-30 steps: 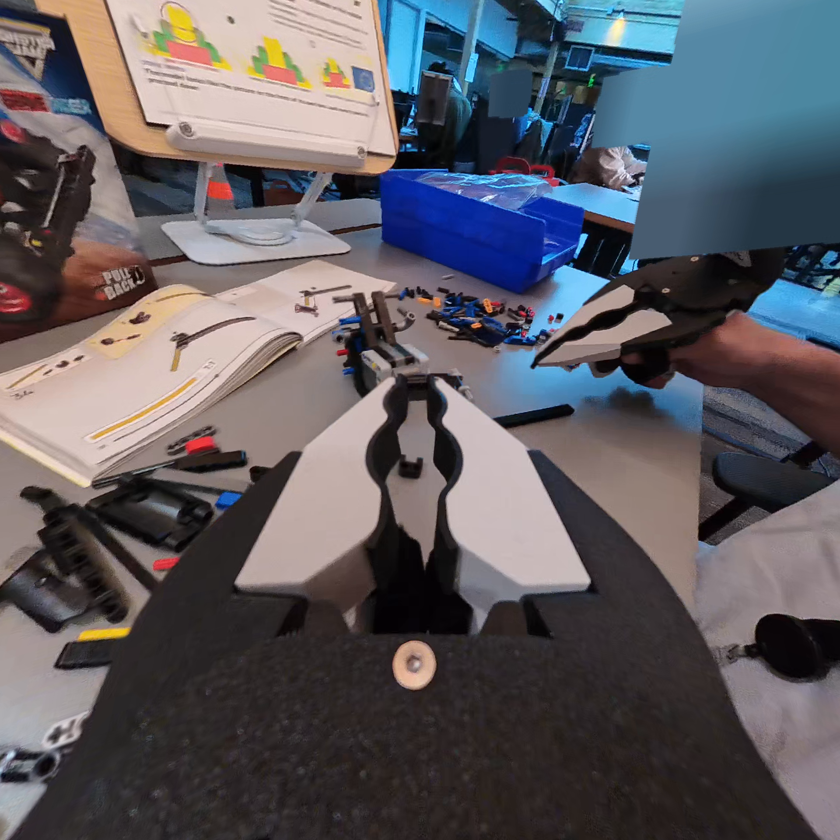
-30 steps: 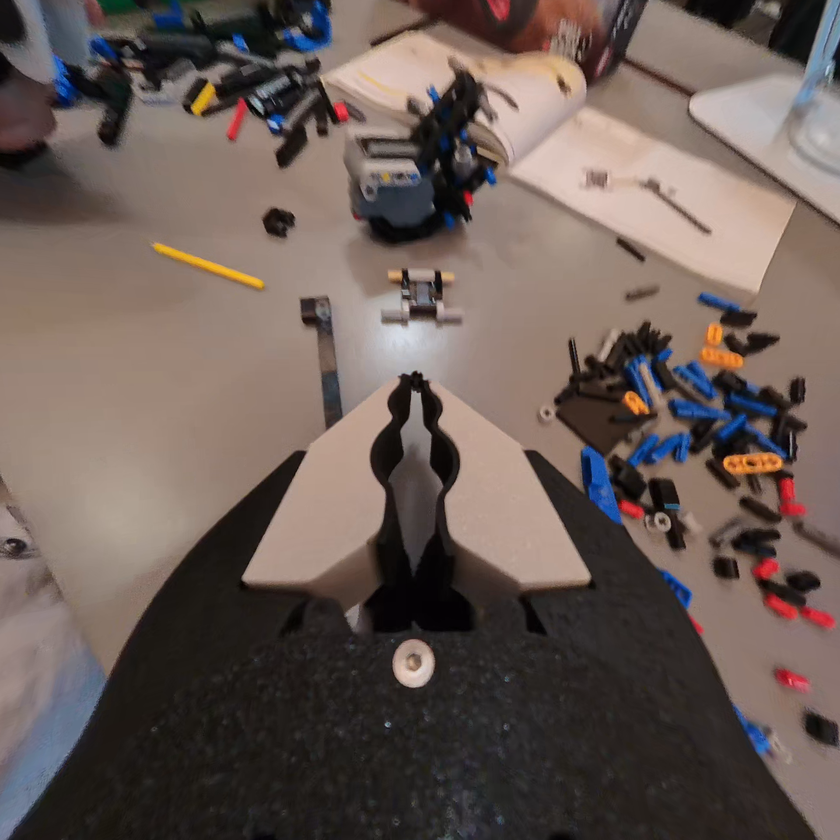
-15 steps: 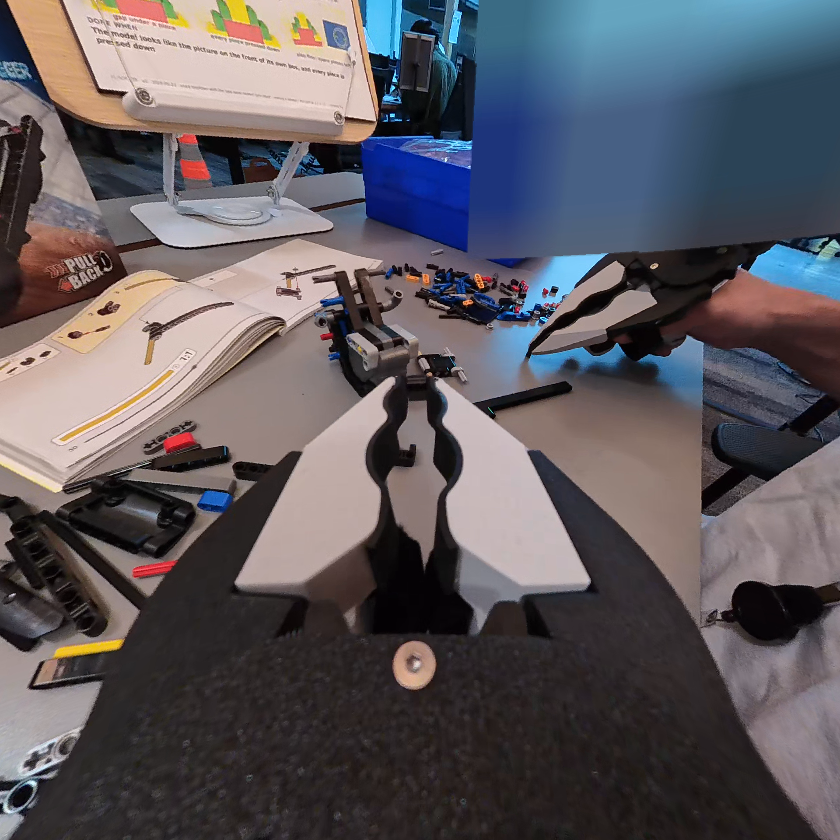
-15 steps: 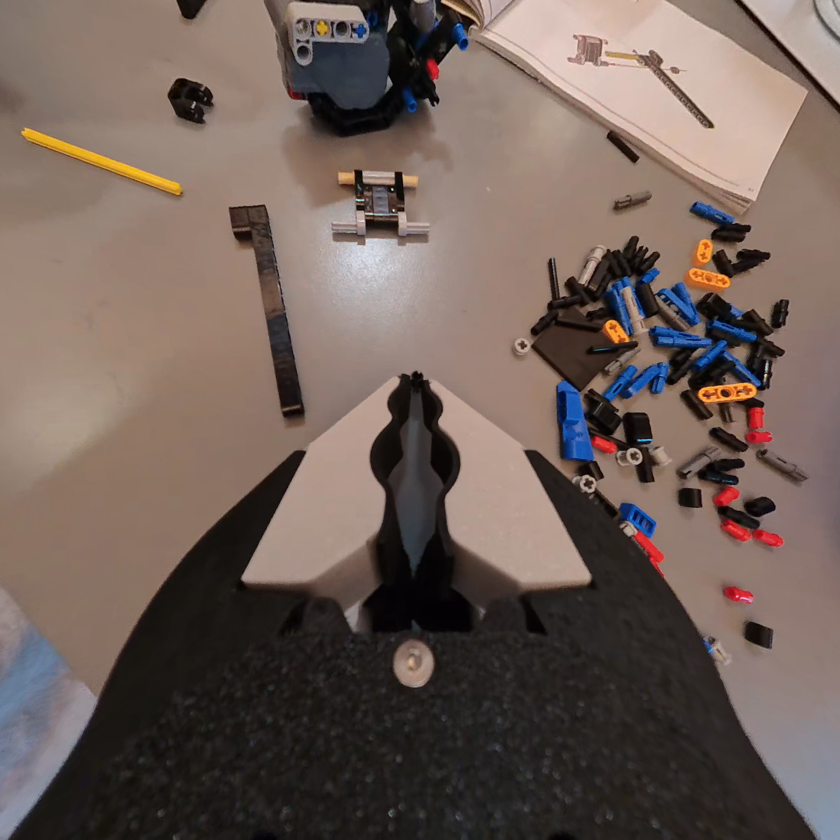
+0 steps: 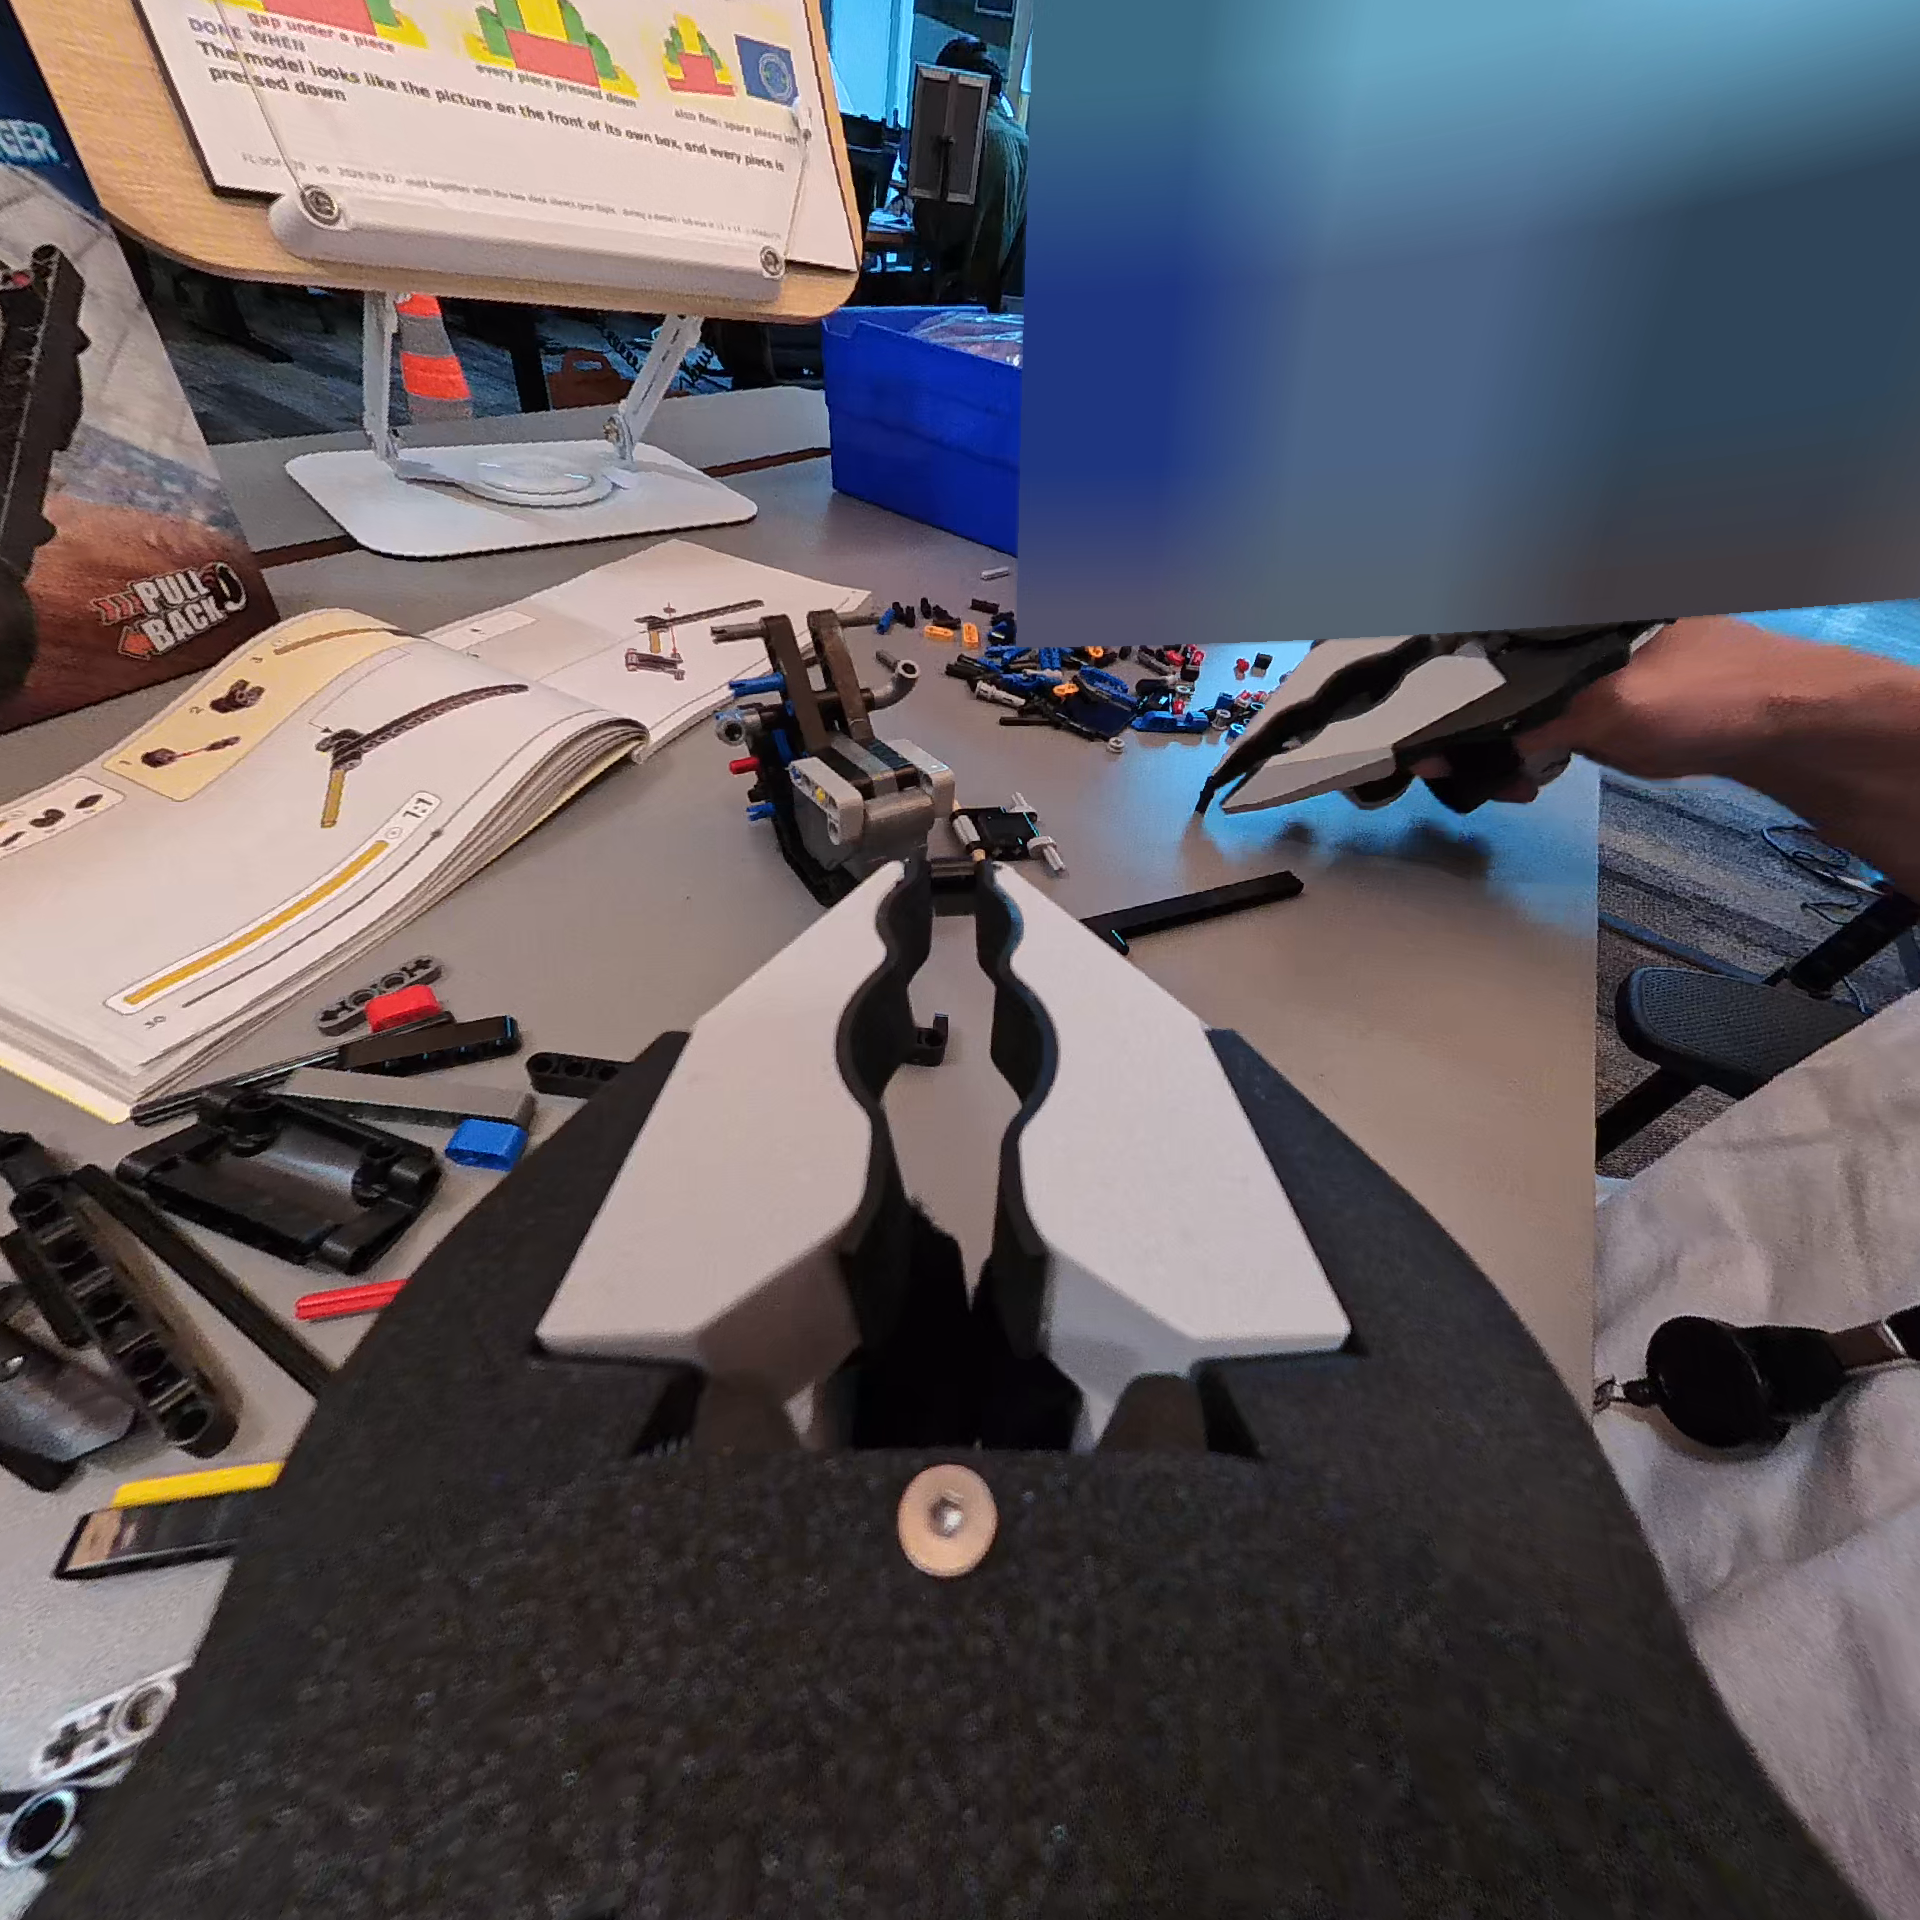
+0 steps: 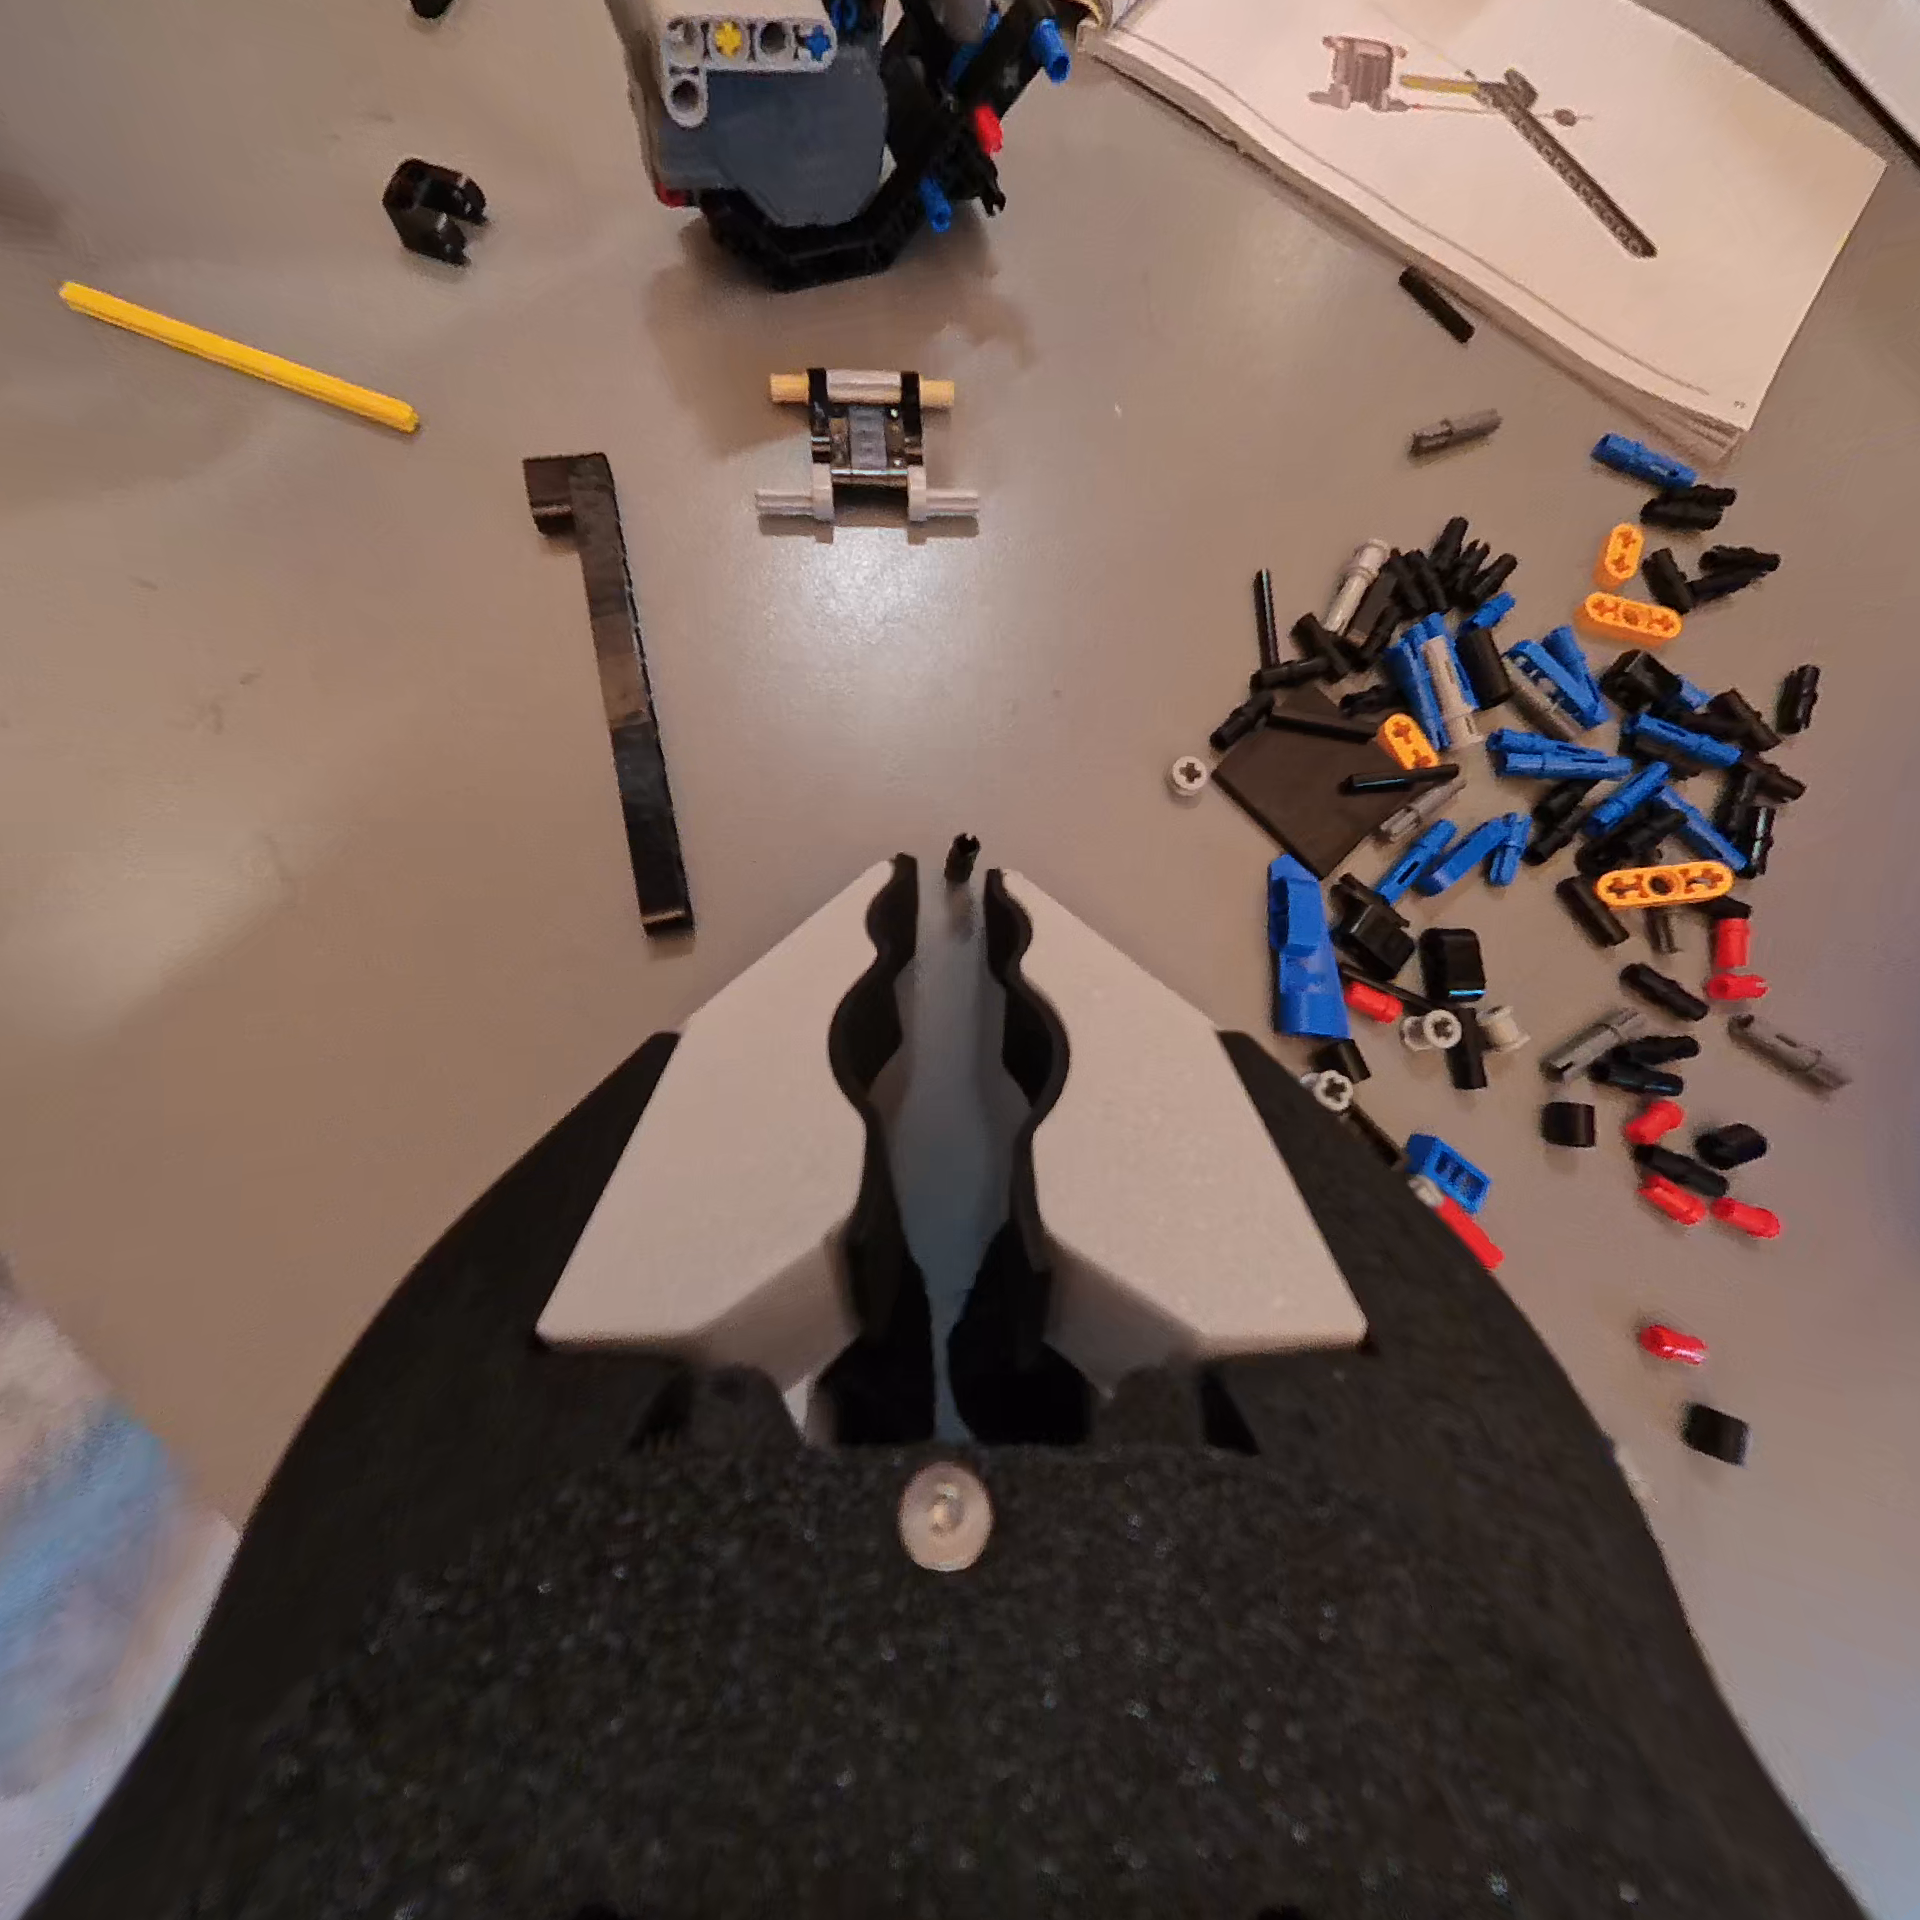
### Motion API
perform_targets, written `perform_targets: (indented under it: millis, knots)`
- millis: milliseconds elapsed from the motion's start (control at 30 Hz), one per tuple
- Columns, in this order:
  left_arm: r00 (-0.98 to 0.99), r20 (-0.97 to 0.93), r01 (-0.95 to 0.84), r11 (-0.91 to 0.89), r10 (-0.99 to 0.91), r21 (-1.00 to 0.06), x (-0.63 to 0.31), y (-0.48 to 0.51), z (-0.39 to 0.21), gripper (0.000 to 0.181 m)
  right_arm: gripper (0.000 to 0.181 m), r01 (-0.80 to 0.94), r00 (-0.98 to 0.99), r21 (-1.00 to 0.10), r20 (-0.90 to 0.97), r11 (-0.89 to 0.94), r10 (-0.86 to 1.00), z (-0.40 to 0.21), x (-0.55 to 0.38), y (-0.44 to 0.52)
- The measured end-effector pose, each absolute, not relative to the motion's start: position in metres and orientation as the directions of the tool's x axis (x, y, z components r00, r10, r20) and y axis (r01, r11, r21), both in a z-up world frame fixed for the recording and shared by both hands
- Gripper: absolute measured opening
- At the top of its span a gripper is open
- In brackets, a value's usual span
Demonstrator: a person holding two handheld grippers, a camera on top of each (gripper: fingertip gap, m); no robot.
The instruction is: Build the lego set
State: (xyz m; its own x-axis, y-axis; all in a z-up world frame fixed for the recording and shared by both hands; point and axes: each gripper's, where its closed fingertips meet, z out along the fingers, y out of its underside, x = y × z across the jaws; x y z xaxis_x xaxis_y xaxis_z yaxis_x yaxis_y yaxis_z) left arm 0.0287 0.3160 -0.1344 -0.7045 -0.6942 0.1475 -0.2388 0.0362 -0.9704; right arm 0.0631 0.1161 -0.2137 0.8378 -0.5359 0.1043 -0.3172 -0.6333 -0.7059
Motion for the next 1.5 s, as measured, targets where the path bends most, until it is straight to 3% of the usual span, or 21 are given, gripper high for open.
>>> perform_targets:
  millis: [133,267,433,600,900,1500]
  knots:
    - [-0.708,0.145,-0.236,0.039,-0.691,-0.971,0.028,0.315,-0.134,0.006,0.027,-0.227,0.913,-0.595,0.145,-0.771,-0.381,-0.205,0.062,0.11]
    - [-0.711,0.141,-0.233,0.042,-0.689,-0.971,0.027,0.315,-0.134,0.006,0.025,0.029,0.975,-0.446,0.209,-0.895,-0.073,-0.203,0.065,0.106]
    - [-0.712,0.146,-0.236,0.038,-0.687,-0.971,0.027,0.315,-0.134,0.006,0.019,0.275,0.956,-0.356,0.198,-0.893,0.215,-0.201,0.065,0.114]
    - [-0.714,0.138,-0.235,0.05,-0.686,-0.971,0.026,0.313,-0.135,0.006,0.018,0.416,0.908,-0.268,0.17,-0.869,0.383,-0.208,0.064,0.115]
    - [-0.715,0.137,-0.241,0.059,-0.685,-0.969,0.027,0.312,-0.137,0.006,0.011,0.501,0.864,-0.236,0.088,-0.832,0.495,-0.212,0.062,0.119]
    - [-0.717,0.145,-0.249,0.057,-0.682,-0.967,0.027,0.312,-0.138,0.006,0.006,0.529,0.848,-0.196,0.082,-0.826,0.524,-0.22,0.065,0.118]
